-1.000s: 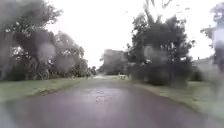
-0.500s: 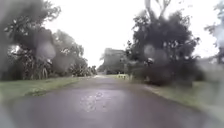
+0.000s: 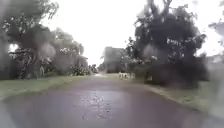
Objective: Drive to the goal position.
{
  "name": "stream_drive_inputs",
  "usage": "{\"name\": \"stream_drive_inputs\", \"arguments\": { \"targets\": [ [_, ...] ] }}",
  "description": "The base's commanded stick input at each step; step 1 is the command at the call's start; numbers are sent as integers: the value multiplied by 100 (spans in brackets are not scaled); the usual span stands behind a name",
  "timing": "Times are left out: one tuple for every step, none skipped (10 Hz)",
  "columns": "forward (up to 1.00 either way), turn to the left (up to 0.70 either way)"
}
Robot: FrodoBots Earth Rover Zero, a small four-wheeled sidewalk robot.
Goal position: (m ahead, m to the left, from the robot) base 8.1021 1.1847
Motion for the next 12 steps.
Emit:
{"name": "stream_drive_inputs", "arguments": {
  "targets": [
    [85,0],
    [85,0],
    [85,0],
    [85,0],
    [85,0],
    [85,0],
    [85,0],
    [85,0],
    [85,0],
    [85,0],
    [85,0],
    [85,0]
  ]
}}
